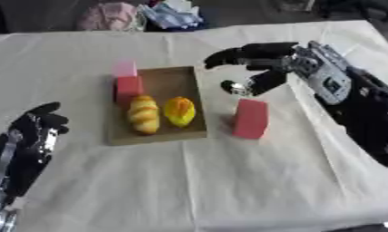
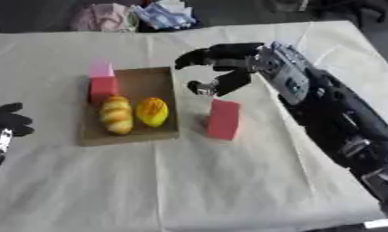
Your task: Pick up objects on the table and place them in the box.
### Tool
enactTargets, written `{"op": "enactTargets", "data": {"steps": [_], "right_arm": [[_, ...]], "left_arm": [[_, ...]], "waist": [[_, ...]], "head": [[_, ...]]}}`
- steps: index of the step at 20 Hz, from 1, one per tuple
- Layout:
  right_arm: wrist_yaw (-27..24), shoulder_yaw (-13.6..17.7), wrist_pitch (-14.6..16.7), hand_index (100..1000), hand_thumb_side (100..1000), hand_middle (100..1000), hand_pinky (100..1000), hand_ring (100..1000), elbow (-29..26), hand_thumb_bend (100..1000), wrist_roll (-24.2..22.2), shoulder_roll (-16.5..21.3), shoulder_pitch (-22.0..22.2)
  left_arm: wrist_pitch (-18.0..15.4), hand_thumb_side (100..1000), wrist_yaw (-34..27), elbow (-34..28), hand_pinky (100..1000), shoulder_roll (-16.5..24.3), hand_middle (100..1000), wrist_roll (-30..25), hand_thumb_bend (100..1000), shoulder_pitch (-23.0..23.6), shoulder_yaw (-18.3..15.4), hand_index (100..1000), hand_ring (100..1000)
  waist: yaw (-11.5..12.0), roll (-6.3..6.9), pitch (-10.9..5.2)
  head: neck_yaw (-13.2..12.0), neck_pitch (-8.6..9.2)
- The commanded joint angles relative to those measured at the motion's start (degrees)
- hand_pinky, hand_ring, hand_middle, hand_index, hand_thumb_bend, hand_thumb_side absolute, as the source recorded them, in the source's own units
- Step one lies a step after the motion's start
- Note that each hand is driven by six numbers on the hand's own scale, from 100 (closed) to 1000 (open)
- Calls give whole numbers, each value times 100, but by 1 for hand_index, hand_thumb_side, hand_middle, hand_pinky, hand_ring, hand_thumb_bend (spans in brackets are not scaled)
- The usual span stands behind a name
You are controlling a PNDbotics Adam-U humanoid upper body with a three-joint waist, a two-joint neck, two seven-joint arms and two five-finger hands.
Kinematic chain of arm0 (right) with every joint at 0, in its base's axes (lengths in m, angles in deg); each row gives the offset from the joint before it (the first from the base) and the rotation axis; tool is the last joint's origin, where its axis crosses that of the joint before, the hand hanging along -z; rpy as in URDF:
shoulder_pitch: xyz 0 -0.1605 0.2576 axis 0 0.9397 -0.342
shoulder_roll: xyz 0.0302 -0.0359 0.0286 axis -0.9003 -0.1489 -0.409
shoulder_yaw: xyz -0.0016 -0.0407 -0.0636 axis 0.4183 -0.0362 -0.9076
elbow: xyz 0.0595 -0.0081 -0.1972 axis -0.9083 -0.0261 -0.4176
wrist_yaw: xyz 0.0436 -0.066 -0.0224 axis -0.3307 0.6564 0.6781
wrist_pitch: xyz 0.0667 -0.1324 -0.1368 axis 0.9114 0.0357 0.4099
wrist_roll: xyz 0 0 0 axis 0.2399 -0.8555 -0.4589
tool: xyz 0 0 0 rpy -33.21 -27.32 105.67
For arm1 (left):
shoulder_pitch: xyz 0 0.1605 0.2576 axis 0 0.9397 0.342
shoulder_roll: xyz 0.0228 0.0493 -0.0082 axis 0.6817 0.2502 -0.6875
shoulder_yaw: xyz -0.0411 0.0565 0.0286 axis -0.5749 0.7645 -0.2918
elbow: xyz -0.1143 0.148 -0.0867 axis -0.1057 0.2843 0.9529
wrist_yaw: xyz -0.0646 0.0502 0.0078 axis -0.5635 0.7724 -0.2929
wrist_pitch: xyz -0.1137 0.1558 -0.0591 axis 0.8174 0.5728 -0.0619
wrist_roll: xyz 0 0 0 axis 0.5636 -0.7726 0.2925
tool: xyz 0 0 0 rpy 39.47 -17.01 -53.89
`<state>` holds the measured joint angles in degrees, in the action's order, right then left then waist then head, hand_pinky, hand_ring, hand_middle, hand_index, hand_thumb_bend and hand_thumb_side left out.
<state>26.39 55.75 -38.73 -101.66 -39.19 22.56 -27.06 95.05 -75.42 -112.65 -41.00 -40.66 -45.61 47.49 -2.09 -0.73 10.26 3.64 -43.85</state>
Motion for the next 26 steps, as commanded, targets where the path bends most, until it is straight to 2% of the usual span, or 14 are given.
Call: {"op": "enactTargets", "data": {"steps": [1, 4, 10, 18, 26], "right_arm": [[-66, -7, 1851, 1000, 1000, 1000, 1000, 992, -127, 100, -1851, 178, -63], [-80, -39, 1851, 1000, 1000, 1000, 999, 959, -110, 100, -1851, 198, -28], [-70, -125, 1851, 1000, 1000, 1000, 910, 927, -87, 100, -1851, 251, 50], [77, -242, 1851, 1000, 1000, 946, 904, 926, -87, 100, -1851, 350, 233], [428, -101, 1851, 1000, 1000, 967, 899, 940, -237, 100, -1851, 558, 533]], "left_arm": [[7, 803, -9, -114, 739, 139, 624, -14, 100, -20, -17, 850, 641], [9, 803, -6, -114, 739, 144, 624, -19, 100, -19, -18, 850, 641], [26, 806, 0, -114, 740, 153, 625, -38, 100, -9, -17, 851, 643], [39, 806, 7, -114, 741, 168, 626, -54, 100, 5, -17, 852, 645], [54, 807, 20, -114, 742, 174, 626, -56, 100, 40, -24, 853, 646]], "waist": [[-10, -81, -178], [-11, -82, -178], [-18, -100, -191], [-31, -120, -211], [-74, -130, -235]], "head": [[14, -26], [23, -26], [49, -26], [184, -26], [293, -26]]}}
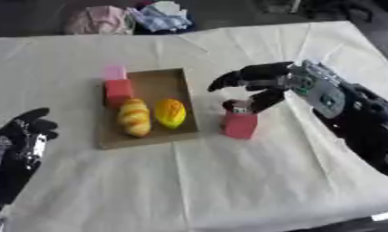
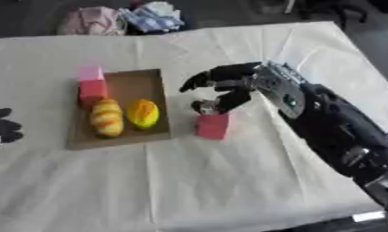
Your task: Pick up objects on the table and place them in the box.
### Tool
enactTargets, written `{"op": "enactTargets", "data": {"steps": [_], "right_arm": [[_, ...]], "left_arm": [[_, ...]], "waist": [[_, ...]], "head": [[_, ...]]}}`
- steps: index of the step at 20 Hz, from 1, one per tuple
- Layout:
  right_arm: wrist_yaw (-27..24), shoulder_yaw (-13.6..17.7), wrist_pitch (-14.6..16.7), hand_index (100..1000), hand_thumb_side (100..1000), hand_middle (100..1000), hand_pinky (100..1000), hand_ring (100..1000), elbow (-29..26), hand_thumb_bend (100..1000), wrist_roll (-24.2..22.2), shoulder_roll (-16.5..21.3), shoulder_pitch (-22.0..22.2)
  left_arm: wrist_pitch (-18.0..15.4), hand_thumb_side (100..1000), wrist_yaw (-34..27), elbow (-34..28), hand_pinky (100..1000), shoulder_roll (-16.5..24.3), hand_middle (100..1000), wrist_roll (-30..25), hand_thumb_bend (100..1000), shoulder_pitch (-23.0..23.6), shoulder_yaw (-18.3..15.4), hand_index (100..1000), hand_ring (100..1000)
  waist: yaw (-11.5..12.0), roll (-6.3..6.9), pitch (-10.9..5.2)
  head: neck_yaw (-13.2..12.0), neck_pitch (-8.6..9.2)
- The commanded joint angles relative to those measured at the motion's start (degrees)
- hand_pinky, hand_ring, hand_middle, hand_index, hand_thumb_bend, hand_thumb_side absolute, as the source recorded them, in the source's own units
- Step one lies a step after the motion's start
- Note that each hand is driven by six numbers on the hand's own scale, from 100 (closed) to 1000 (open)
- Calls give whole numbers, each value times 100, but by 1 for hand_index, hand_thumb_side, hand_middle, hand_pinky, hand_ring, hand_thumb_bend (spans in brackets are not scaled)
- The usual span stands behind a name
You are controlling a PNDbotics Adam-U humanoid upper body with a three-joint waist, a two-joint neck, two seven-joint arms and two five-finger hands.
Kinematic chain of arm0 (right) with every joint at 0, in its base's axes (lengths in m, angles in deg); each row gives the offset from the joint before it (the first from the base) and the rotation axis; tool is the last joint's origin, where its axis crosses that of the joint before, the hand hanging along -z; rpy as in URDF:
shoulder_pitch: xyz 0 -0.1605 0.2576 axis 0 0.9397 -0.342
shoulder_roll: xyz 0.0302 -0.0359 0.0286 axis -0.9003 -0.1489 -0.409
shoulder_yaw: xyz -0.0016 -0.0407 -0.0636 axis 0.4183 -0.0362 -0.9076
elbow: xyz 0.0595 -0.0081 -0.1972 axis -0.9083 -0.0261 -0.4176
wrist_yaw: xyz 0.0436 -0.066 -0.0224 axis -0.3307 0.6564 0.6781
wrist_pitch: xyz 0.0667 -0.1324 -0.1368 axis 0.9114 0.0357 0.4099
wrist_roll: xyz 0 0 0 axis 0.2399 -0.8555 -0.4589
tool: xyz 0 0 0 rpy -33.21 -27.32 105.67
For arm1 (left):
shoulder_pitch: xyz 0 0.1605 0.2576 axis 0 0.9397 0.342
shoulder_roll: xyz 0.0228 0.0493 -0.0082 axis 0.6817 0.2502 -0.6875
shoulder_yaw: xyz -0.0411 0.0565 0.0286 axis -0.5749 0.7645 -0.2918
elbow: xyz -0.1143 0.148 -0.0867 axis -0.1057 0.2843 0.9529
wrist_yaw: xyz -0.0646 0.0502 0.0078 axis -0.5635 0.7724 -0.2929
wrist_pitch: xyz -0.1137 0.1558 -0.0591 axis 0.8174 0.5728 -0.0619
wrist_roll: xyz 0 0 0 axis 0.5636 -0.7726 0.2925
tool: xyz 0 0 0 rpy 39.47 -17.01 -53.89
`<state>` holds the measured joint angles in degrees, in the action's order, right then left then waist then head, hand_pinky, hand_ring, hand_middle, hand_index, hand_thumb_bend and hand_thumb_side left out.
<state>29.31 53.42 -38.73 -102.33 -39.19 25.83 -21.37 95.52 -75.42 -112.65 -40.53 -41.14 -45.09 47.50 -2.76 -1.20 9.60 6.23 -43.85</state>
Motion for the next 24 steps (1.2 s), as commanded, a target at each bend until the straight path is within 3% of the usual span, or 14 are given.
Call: {"op": "enactTargets", "data": {"steps": [1, 12, 24], "right_arm": [[181, 157, 1851, 1000, 1000, 967, 899, 940, -208, 100, -1851, 248, -2], [453, 213, 1851, 1000, 1000, 974, 892, 942, -693, 100, -1851, 374, 236], [1017, 367, 1851, 1000, 975, 936, 874, 919, -322, 100, -1851, 141, 311]], "left_arm": [[8, 807, 21, -114, 742, 127, 626, -8, 100, -8, -25, 853, 646], [19, 809, 30, -114, 743, 124, 627, -12, 100, 11, -31, 854, 648], [17, 810, 23, -114, 744, 104, 628, -30, 100, 8, -26, 854, 649]], "waist": [[-9, -83, -170], [-24, -98, -179], [-20, -87, -174]], "head": [[41, -26], [77, -26], [81, -26]]}}
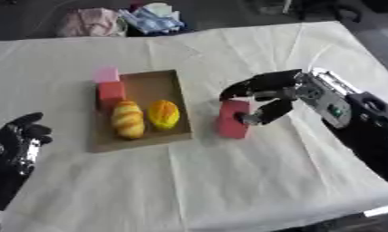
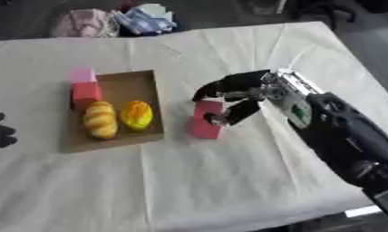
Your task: Pick up objects on the table and place them in the box.
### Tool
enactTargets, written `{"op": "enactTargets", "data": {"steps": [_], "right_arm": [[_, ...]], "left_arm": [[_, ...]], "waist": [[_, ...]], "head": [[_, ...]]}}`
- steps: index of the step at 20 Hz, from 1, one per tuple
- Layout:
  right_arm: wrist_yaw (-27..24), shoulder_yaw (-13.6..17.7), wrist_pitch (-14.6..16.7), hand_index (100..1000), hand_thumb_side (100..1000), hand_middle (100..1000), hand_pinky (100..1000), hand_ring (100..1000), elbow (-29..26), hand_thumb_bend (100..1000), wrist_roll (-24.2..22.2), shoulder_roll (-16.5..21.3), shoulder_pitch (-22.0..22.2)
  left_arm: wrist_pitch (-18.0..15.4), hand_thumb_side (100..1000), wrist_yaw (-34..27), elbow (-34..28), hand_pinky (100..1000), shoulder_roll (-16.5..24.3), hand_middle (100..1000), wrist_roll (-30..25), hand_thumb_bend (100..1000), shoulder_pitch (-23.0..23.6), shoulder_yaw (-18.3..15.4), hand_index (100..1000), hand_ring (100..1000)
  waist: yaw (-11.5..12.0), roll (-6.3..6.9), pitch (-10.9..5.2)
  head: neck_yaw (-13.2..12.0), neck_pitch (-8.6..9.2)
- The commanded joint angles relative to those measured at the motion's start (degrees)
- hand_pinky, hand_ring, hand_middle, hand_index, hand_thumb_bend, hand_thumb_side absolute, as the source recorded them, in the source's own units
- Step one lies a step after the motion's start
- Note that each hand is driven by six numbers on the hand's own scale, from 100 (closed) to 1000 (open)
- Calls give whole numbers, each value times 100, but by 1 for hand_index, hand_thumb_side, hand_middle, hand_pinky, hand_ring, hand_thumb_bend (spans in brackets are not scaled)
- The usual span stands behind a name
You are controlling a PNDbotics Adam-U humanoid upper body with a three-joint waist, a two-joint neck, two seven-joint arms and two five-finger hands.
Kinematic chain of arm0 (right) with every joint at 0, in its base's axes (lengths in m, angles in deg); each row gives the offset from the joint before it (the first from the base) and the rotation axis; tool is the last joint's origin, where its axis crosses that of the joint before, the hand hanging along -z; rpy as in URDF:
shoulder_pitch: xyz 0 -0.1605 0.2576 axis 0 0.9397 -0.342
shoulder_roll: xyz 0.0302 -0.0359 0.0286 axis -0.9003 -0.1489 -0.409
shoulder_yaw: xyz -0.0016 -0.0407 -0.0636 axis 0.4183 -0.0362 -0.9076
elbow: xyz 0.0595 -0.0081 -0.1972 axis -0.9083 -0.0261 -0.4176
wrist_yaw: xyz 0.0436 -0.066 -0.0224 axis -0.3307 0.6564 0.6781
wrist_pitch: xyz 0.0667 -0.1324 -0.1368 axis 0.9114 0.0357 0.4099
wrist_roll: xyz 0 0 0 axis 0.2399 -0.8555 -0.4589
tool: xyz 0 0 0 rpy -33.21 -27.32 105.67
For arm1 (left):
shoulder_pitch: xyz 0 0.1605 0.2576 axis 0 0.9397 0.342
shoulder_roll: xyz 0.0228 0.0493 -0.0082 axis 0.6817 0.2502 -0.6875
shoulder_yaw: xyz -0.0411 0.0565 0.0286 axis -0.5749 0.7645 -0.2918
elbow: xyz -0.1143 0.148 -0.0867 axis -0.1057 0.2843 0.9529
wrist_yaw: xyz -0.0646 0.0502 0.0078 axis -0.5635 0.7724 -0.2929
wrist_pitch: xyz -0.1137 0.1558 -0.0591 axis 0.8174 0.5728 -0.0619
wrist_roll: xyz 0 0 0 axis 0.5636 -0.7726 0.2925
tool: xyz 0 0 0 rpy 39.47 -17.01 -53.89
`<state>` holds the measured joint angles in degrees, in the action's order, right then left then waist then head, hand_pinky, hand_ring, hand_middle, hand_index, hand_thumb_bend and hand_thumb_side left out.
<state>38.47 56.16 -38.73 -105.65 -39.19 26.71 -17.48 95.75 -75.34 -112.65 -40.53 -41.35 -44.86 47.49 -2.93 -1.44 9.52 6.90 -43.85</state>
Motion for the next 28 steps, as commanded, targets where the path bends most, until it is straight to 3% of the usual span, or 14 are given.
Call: {"op": "enactTargets", "data": {"steps": [1, 5, 8, 9, 12, 14, 22, 28], "right_arm": [[113, 104, 1851, 1000, 958, 930, 873, 917, -2, 100, -1851, 41, -79], [104, 146, 1851, 1000, 829, 876, 861, 898, -90, 100, -1851, 30, -81], [40, 178, 1851, 1000, 658, 784, 841, 862, -177, 100, -1851, 31, -87], [10, 189, 1851, 1000, 641, 769, 838, 856, -206, 100, -1851, 32, -89], [-70, 230, 1851, 988, 437, 627, 812, 806, -283, 100, -1851, 36, -108], [-116, 269, 1851, 981, 377, 580, 802, 788, -334, 100, -1851, 38, -130], [-422, 501, 1851, 973, 358, 522, 789, 763, -482, 100, -1851, 4, -342], [-766, 669, 1851, 974, 337, 519, 789, 758, -293, 100, -1851, -246, -899]], "left_arm": [[-6, 810, 16, -114, 744, 103, 628, -8, 100, -14, -26, 854, 649], [-4, 810, 17, -114, 745, 99, 628, -9, 100, -11, -25, 854, 650], [-4, 810, 16, -114, 745, 98, 628, -9, 100, -12, -26, 854, 650], [-5, 810, 15, -114, 745, 97, 628, -11, 100, -12, -26, 854, 650], [-5, 810, 13, -114, 745, 96, 628, -11, 100, -11, -27, 854, 650], [-6, 810, 13, -114, 745, 95, 628, -12, 100, -10, -29, 854, 649], [-9, 809, 4, -114, 745, 91, 628, -14, 100, -10, -30, 854, 649], [-20, 808, -9, -114, 746, 78, 628, -24, 100, -21, -24, 854, 649]], "waist": [[-3, -62, -165], [-3, -62, -165], [-2, -63, -166], [-1, -63, -166], [2, -60, -167], [4, -60, -168], [2, -56, -176], [31, -31, -178]], "head": [[17, -26], [24, -26], [30, -26], [32, -26], [40, -26], [49, -26], [60, -26], [69, -26]]}}
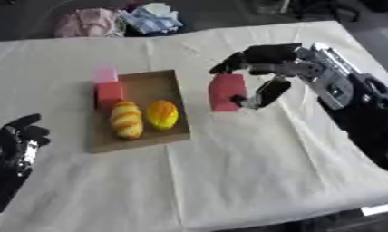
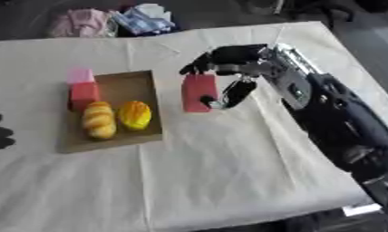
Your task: Pick up objects on the table and place them in the box.
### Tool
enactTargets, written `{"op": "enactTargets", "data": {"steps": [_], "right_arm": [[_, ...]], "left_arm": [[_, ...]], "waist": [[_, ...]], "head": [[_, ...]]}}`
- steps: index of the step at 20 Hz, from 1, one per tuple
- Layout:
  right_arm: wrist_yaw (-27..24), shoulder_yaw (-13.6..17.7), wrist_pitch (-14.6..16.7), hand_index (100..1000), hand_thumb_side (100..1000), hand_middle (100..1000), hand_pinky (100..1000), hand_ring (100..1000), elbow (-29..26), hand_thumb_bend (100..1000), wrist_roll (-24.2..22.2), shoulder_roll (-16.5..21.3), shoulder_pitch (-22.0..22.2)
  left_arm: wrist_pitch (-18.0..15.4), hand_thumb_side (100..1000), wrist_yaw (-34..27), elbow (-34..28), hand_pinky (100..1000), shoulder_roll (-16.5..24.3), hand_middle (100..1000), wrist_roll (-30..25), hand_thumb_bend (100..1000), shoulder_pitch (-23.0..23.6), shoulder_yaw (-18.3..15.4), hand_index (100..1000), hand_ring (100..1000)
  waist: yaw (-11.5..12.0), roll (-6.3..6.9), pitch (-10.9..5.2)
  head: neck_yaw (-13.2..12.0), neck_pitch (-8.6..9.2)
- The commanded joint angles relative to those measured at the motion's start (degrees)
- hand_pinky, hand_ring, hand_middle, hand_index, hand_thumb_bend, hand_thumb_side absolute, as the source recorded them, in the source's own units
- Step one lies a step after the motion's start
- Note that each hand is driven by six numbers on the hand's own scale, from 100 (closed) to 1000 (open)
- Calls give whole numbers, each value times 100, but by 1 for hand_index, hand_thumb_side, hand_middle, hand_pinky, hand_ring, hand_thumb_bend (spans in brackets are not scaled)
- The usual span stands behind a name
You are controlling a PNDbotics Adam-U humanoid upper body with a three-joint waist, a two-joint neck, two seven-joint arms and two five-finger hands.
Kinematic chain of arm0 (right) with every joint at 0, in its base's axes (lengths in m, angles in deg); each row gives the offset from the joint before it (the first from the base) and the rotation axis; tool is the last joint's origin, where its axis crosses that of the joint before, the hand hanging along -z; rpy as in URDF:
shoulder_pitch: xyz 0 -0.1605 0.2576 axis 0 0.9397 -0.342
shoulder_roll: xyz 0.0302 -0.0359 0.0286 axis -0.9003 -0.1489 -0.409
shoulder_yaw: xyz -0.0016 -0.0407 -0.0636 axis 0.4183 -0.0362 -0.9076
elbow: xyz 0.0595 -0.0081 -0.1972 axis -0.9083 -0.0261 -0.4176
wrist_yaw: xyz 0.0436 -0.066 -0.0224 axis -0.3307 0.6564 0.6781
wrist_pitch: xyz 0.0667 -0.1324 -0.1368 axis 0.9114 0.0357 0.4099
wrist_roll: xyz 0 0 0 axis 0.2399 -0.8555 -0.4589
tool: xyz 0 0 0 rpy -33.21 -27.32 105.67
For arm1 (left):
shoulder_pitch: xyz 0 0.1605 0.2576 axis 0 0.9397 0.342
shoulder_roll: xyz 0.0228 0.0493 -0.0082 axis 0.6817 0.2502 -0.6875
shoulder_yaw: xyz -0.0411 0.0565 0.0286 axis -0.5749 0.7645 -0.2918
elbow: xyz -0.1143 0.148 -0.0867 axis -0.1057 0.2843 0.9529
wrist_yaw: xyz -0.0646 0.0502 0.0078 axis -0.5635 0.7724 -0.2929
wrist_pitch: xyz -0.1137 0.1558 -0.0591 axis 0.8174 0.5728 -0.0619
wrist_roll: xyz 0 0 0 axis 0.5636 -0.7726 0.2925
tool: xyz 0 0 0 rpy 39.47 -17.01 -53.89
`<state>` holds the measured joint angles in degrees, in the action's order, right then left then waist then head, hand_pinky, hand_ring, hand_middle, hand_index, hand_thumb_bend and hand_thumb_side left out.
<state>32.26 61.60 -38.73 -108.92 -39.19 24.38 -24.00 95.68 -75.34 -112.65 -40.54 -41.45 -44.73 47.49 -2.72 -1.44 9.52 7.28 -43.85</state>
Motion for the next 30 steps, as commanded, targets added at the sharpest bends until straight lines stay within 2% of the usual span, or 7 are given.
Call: {"op": "enactTargets", "data": {"steps": [1, 2, 9, 14, 22, 30], "right_arm": [[-178, 147, 1851, 974, 368, 519, 789, 758, 121, 100, -1851, -71, -361], [-195, 171, 1851, 974, 338, 518, 789, 758, 211, 100, -1851, -127, -467], [-79, 547, 1851, 974, 307, 509, 787, 748, 937, 100, -1851, -739, -1193], [311, 973, 1851, 972, 286, 504, 788, 740, 1530, 100, -1757, -1265, -1498], [1821, 1509, 1851, 972, 279, 504, 791, 733, 2471, 100, -1084, -1949, -1609], [3403, 1893, 1850, 975, 277, 549, 796, 732, 3106, 100, -29, -2302, -1483]], "left_arm": [[-15, 808, -11, -114, 746, 71, 628, -17, 100, -37, -21, 854, 649], [-17, 808, -12, -114, 746, 64, 628, -21, 100, -37, -18, 854, 649], [-77, 803, -29, -114, 746, 14, 628, -42, 100, -58, 8, 855, 648], [-92, 806, -43, -114, 746, -36, 627, -71, 100, -95, 31, 855, 647], [-107, 805, -60, -114, 746, -68, 626, -105, 100, -125, 54, 855, 646], [-105, 807, -74, -114, 747, -96, 624, -130, 100, -136, 73, 855, 645]], "waist": [[21, -23, -177], [29, -14, -176], [134, 80, -166], [223, 120, -128], [317, 153, -107], [361, 177, -97]], "head": [[32, -26], [33, -26], [80, -26], [147, -26], [216, -26], [260, -26]]}}
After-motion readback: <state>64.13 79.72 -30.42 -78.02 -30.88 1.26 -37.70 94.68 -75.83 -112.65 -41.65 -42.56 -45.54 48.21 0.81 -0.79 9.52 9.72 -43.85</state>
